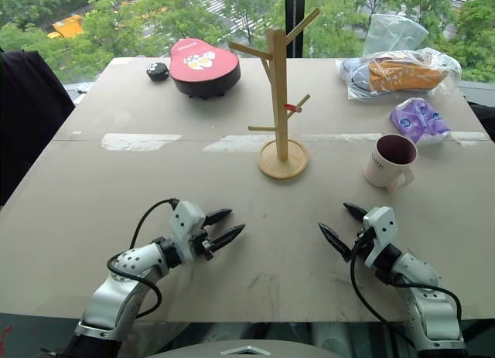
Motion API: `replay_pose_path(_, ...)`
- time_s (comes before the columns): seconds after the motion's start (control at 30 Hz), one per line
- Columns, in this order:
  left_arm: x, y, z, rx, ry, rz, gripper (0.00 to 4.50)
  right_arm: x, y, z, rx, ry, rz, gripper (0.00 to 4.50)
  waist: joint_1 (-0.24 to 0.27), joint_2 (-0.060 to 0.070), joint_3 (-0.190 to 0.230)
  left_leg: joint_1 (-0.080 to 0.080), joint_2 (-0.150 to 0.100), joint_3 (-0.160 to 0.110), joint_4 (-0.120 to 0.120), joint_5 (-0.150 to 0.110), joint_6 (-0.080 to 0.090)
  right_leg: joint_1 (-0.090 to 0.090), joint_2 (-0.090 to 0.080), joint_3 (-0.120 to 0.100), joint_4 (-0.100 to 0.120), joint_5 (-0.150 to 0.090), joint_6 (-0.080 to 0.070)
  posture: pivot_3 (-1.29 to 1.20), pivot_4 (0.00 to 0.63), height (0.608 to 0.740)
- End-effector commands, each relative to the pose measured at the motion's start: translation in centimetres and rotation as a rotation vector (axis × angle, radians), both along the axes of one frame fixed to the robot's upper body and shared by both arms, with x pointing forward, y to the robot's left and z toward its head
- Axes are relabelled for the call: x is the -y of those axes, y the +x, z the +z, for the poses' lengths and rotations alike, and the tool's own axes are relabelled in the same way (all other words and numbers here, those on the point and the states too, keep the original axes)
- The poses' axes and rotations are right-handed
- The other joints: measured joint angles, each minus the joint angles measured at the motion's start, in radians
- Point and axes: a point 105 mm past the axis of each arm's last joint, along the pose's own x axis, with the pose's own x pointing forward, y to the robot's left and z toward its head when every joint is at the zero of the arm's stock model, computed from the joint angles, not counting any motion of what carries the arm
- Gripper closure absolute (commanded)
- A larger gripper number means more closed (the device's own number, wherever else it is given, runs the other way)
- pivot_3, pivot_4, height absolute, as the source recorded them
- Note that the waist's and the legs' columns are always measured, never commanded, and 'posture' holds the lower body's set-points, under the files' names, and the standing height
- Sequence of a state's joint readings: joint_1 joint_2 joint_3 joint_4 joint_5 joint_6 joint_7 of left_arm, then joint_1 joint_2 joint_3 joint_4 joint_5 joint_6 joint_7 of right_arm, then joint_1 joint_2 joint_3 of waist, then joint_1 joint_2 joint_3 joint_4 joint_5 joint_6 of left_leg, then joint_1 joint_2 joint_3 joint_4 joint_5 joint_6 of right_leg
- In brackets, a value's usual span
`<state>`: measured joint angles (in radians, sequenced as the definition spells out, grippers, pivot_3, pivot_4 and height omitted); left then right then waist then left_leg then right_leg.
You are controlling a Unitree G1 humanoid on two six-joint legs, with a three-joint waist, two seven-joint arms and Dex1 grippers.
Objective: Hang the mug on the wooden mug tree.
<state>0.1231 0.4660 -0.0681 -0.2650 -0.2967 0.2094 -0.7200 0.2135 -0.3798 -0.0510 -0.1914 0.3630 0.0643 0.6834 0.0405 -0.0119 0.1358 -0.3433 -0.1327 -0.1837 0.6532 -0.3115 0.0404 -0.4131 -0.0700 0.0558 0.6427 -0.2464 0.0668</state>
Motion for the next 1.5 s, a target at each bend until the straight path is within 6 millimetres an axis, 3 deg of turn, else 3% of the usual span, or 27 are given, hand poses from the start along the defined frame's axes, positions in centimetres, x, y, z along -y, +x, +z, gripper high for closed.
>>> replay_pose_path(0.03,0.7,0.0,1.0,0.036,-0.015,-0.050,1.75,1.3,-0.1,-0.2,-0.007,-0.029,-0.104,0.12,0.000,0.000,0.000,0.000,0.000,0.000,0.000,0.000,0.000,0.000,0.000,0.000,0.000,0.000,0.000,0.00,0.150,0.740)
replay_pose_path(0.17,2.4,0.5,3.0,0.080,-0.037,-0.155,1.75,2.7,-0.5,0.1,0.005,-0.063,-0.244,0.12,0.006,0.000,0.000,0.000,0.000,-0.001,0.000,0.000,0.000,0.000,0.000,-0.001,0.000,0.000,0.000,0.00,0.150,0.740)
replay_pose_path(0.47,5.9,2.2,7.2,0.149,-0.080,-0.307,1.75,7.0,0.1,3.4,0.127,-0.047,-0.649,0.12,-0.019,0.001,0.000,-0.001,0.000,-0.001,0.000,0.001,-0.001,-0.001,0.000,0.000,0.001,0.000,0.000,0.00,0.150,0.740)
replay_pose_path(0.57,6.6,2.5,8.3,0.165,-0.093,-0.332,0.95,8.5,1.1,4.0,0.164,-0.077,-0.728,0.00,-0.027,0.001,0.000,-0.001,0.000,-0.001,0.000,0.001,-0.001,-0.001,0.000,0.000,0.001,0.000,0.000,0.00,0.150,0.740)
replay_pose_path(0.63,6.8,2.5,8.5,0.171,-0.084,-0.341,0.05,9.0,1.4,4.1,0.173,-0.090,-0.750,0.00,-0.028,0.001,0.000,-0.001,0.000,-0.001,0.000,0.001,-0.001,-0.001,0.001,0.000,0.001,0.000,0.000,0.00,0.150,0.740)
replay_pose_path(0.77,7.2,2.8,8.0,0.220,0.012,-0.334,0.05,9.8,2.4,4.3,0.183,-0.095,-0.760,0.00,-0.027,0.001,0.000,-0.001,0.000,-0.001,0.000,0.001,-0.002,-0.001,0.001,0.000,0.001,0.000,0.000,0.00,0.150,0.740)
replay_pose_path(1.07,7.8,2.4,8.7,0.271,0.012,-0.371,0.05,10.2,4.3,4.2,0.199,-0.062,-0.662,0.00,-0.028,0.001,0.000,-0.001,0.000,0.000,0.000,0.001,-0.001,-0.001,0.001,0.001,0.001,0.000,0.000,0.00,0.150,0.740)
replay_pose_path(1.2,7.8,2.5,9.1,0.291,-0.004,-0.365,0.00,9.8,4.8,4.1,0.196,-0.032,-0.601,1.21,-0.028,0.001,0.000,-0.001,0.000,0.000,0.000,0.001,-0.001,-0.001,0.000,0.001,0.001,0.000,0.000,0.00,0.150,0.740)
replay_pose_path(1.37,7.6,2.8,9.1,0.301,0.005,-0.359,0.00,9.7,5.3,4.2,0.207,-0.027,-0.544,3.66,-0.028,0.001,0.000,-0.001,0.000,0.000,0.001,0.001,-0.001,-0.001,0.000,0.001,0.001,0.000,0.000,0.00,0.150,0.740)
replay_pose_path(1.4,7.6,2.8,9.1,0.301,0.006,-0.357,0.00,9.7,5.4,4.2,0.209,-0.028,-0.542,3.84,-0.028,0.001,0.000,-0.001,0.000,0.000,0.001,0.001,-0.001,-0.001,0.000,0.001,0.001,0.000,0.000,0.00,0.150,0.740)
replay_pose_path(1.43,7.5,2.8,9.1,0.301,0.006,-0.356,0.00,9.8,5.4,4.2,0.209,-0.028,-0.542,4.33,-0.028,0.001,0.000,-0.001,0.000,0.000,0.001,0.001,-0.001,-0.001,0.000,0.001,0.001,0.000,0.000,0.00,0.150,0.740)
replay_pose_path(1.5,7.5,2.8,9.1,0.300,0.004,-0.353,0.00,9.9,5.5,4.3,0.211,-0.030,-0.539,4.47,-0.028,0.001,0.000,-0.001,0.000,0.000,0.001,0.001,-0.001,-0.001,0.000,0.001,0.001,0.000,0.000,0.00,0.150,0.740)
